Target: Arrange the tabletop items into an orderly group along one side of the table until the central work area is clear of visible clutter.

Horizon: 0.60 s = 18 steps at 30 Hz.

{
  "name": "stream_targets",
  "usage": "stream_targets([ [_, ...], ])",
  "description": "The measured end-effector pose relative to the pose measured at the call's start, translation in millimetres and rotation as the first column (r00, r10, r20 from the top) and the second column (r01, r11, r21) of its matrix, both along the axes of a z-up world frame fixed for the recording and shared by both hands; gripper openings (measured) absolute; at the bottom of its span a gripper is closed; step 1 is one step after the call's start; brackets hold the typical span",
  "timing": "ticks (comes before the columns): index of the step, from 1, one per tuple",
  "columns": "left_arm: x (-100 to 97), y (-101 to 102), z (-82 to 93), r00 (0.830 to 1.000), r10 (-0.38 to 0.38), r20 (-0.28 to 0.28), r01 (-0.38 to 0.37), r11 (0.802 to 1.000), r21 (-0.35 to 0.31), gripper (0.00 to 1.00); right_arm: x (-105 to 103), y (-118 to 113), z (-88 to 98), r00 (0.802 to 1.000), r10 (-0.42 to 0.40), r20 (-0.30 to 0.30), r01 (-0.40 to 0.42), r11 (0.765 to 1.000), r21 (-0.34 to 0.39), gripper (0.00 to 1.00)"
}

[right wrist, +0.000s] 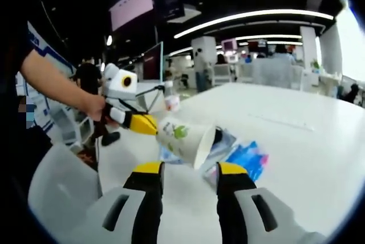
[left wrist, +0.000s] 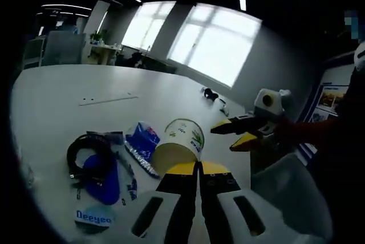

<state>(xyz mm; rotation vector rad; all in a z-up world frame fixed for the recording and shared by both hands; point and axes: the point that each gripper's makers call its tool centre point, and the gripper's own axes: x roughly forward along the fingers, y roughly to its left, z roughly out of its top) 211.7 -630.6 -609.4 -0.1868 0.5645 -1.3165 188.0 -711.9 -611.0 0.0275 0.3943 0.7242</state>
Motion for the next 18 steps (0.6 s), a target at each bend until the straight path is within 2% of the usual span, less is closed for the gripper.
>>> stream_targets([
  [4,-6.8,-1,0.2,1.0,-0.025,-0.002,0.025,1.0,-0.004,0.0,-2,4,2.8,1.0,0.02,0.017,-0.02,1.0,0.001,0.16],
  [11,-20.7,-5,2.0,0.998,-0.062,-0.011,0.062,0.998,-0.017,0.0,-6,7,-0.2,0.999,0.034,0.014,-0.034,0.999,-0.009,0.16],
  [18,-25.4,-5,4.2,0.997,-0.074,-0.021,0.073,0.997,-0.033,0.0,-10,9,-3.2,0.998,0.057,0.035,-0.055,0.997,-0.061,0.06],
])
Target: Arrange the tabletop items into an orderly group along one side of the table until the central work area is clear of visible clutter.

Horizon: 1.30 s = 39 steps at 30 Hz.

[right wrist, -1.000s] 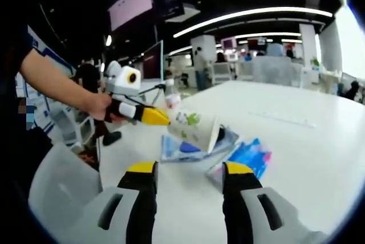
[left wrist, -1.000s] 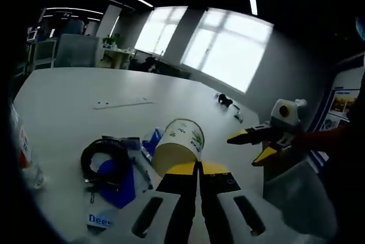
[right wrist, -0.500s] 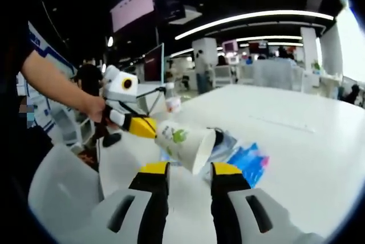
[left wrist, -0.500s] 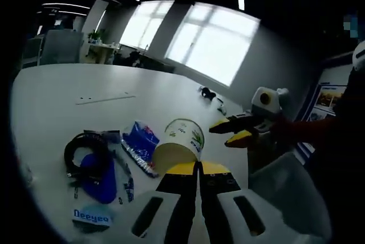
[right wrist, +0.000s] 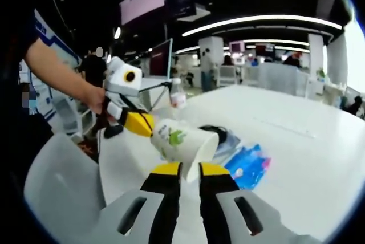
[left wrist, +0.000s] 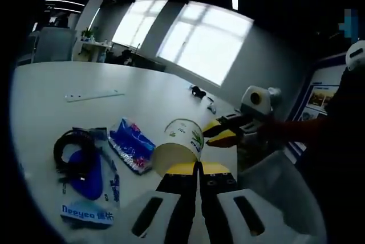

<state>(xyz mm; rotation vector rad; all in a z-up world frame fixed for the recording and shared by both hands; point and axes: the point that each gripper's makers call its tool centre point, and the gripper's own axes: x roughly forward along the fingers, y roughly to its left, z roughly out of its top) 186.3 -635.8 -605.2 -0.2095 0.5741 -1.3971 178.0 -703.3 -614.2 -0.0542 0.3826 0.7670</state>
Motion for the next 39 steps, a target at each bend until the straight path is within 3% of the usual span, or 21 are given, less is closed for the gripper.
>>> stream_targets([
  [3,-3.4,-1,1.4,1.0,-0.007,-0.004,0.007,1.0,-0.001,0.0,-2,0,0.2,1.0,0.003,0.01,-0.003,1.0,-0.011,0.01],
  [12,-12.7,-4,-4.8,1.0,-0.029,-0.006,0.029,0.999,0.018,0.0,-7,-3,-0.7,1.0,0.013,0.017,-0.012,0.999,-0.051,0.0],
  [17,-18.3,-7,-10.6,0.999,-0.044,0.002,0.044,0.998,0.038,0.0,-4,-7,9.2,1.0,-0.006,0.019,0.007,1.0,-0.018,0.0],
  [25,-18.5,-10,-16.0,0.999,-0.05,0.021,0.049,0.997,0.066,0.0,-3,-9,8.6,1.0,-0.016,0.013,0.016,0.999,-0.04,0.0],
  [28,-20.9,-11,-19.9,0.998,-0.057,0.017,0.056,0.995,0.079,0.0,-4,-9,2.9,1.0,-0.013,-0.021,0.011,0.998,-0.061,0.0],
  [30,-20.2,-11,-25.1,0.997,-0.058,0.042,0.054,0.993,0.103,0.0,-4,-8,2.0,1.0,-0.005,-0.016,0.004,0.998,-0.07,0.0],
  [32,-18.9,-10,-26.6,0.998,-0.05,0.024,0.048,0.994,0.101,0.0,-5,-8,0.9,1.0,-0.005,-0.017,0.004,0.997,-0.083,0.0],
  [39,-11.7,-10,-32.4,0.998,-0.033,0.049,0.026,0.991,0.134,0.01,-5,-8,-1.1,1.0,0.007,-0.015,-0.009,0.995,-0.099,0.0],
])
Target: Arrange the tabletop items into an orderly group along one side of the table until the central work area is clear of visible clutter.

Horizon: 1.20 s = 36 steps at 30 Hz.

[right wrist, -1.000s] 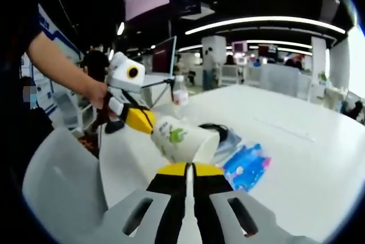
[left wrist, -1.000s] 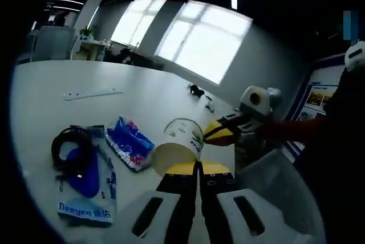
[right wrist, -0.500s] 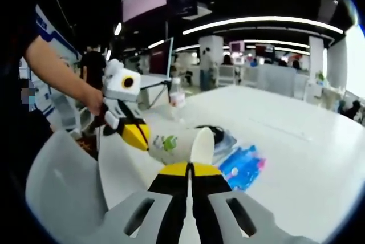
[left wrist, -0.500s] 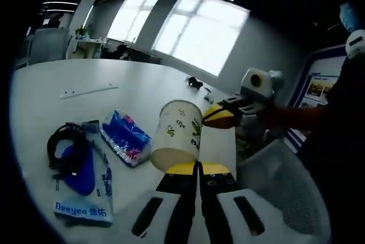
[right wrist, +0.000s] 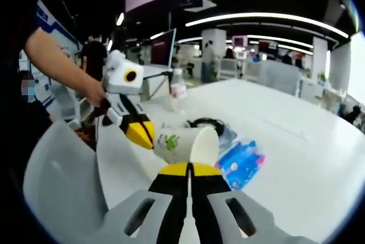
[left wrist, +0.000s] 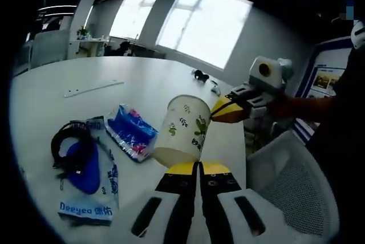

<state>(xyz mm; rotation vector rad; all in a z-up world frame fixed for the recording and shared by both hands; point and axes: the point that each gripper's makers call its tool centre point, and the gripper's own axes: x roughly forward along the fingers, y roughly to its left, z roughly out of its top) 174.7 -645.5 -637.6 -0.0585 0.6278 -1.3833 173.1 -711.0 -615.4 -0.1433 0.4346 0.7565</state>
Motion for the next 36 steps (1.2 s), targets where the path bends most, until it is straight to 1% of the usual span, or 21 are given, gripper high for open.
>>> stream_targets([
  [3,0.2,0,-2.3,1.0,0.005,-0.004,-0.005,1.0,0.007,0.02,-1,1,-0.9,1.0,0.006,-0.001,-0.006,1.0,-0.005,0.0],
  [6,2.1,0,-4.3,1.0,0.018,-0.005,-0.018,1.0,0.015,0.1,-2,2,-2.4,1.0,0.014,0.002,-0.014,1.0,-0.02,0.0],
  [8,2.5,0,-7.2,1.0,0.026,-0.017,-0.025,0.999,0.03,0.14,-2,2,-2.6,1.0,0.016,0.003,-0.016,1.0,-0.023,0.0],
  [11,2.8,1,-9.4,1.0,0.028,-0.012,-0.028,0.999,0.041,0.2,-2,1,-2.6,1.0,0.013,0.005,-0.013,1.0,-0.027,0.0],
  [14,6.3,4,-12.0,0.999,0.047,-0.008,-0.046,0.997,0.056,0.3,-2,-1,-4.4,1.0,0.014,0.007,-0.014,0.999,-0.044,0.0],
  [16,8.6,6,-13.4,0.998,0.056,-0.009,-0.055,0.996,0.063,0.33,-2,-2,-4.9,1.0,0.015,0.012,-0.014,0.998,-0.056,0.0],
  [19,11.6,8,-12.6,0.998,0.061,0.005,-0.061,0.996,0.067,0.34,-3,-2,-5.8,1.0,0.02,0.009,-0.02,0.998,-0.058,0.0],
  [22,15.0,6,-7.2,0.998,0.068,0.02,-0.069,0.996,0.058,0.35,-4,-1,-7.1,1.0,0.024,0.003,-0.024,0.998,-0.059,0.0],
  [27,18.9,1,-3.8,0.997,0.065,0.04,-0.067,0.996,0.059,0.39,-6,2,-8.1,0.999,0.041,0.006,-0.041,0.996,-0.081,0.0],
  [28,18.6,0,-3.3,0.997,0.062,0.037,-0.064,0.996,0.057,0.39,-6,2,-8.8,0.999,0.045,0.005,-0.044,0.995,-0.088,0.0],
  [34,13.4,-6,-7.9,0.999,0.021,0.048,-0.025,0.996,0.087,0.39,-6,6,-6.1,0.998,0.057,0.014,-0.056,0.994,-0.092,0.0],
  [36,12.3,-8,-10.2,0.999,0.011,0.039,-0.015,0.996,0.09,0.4,-6,8,-5.3,0.997,0.069,0.02,-0.066,0.992,-0.108,0.0],
])
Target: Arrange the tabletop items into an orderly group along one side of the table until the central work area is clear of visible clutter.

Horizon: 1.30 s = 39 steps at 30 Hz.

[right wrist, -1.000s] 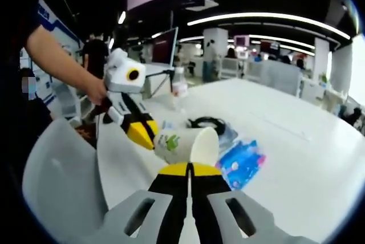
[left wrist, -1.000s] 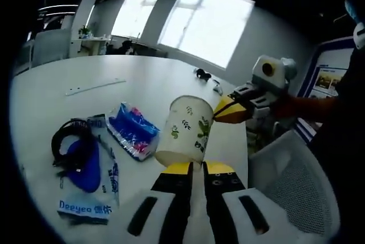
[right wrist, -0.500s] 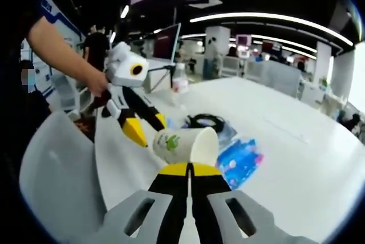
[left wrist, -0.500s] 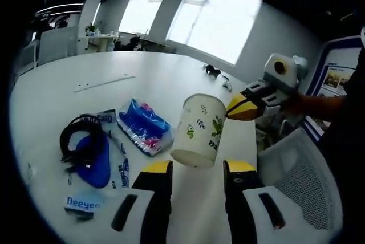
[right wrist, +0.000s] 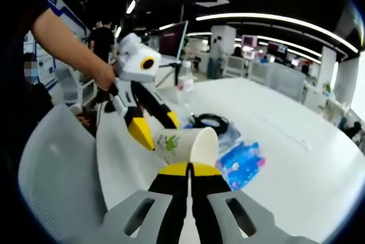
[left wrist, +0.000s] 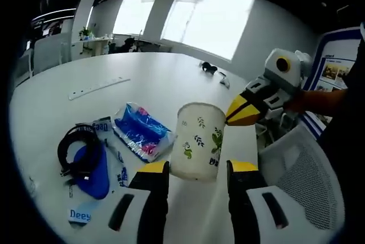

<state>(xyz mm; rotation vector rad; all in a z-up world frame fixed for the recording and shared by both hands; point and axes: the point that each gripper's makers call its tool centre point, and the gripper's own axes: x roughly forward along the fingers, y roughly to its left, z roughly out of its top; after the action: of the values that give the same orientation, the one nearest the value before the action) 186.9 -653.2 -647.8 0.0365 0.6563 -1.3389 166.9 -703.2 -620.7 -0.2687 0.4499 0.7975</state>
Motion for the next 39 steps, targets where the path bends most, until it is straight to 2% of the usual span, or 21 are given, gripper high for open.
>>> stream_targets([
  [11,-2.7,-11,-3.6,1.0,-0.025,0.012,0.025,0.999,0.027,0.4,0,13,6.6,0.998,0.049,0.043,-0.047,0.998,-0.037,0.0],
  [21,-2.1,-17,-10.3,0.999,-0.032,0.02,0.031,0.998,0.052,0.41,2,21,14.3,0.995,0.071,0.064,-0.07,0.997,-0.029,0.0],
  [33,-3.0,-27,-17.7,0.997,-0.035,0.064,0.028,0.994,0.105,0.42,-1,35,23.5,0.988,0.122,0.093,-0.119,0.992,-0.032,0.0],
  [39,-5.6,-32,-17.7,0.996,-0.046,0.08,0.037,0.994,0.104,0.42,-5,48,28.7,0.98,0.16,0.114,-0.158,0.987,-0.03,0.0],
])
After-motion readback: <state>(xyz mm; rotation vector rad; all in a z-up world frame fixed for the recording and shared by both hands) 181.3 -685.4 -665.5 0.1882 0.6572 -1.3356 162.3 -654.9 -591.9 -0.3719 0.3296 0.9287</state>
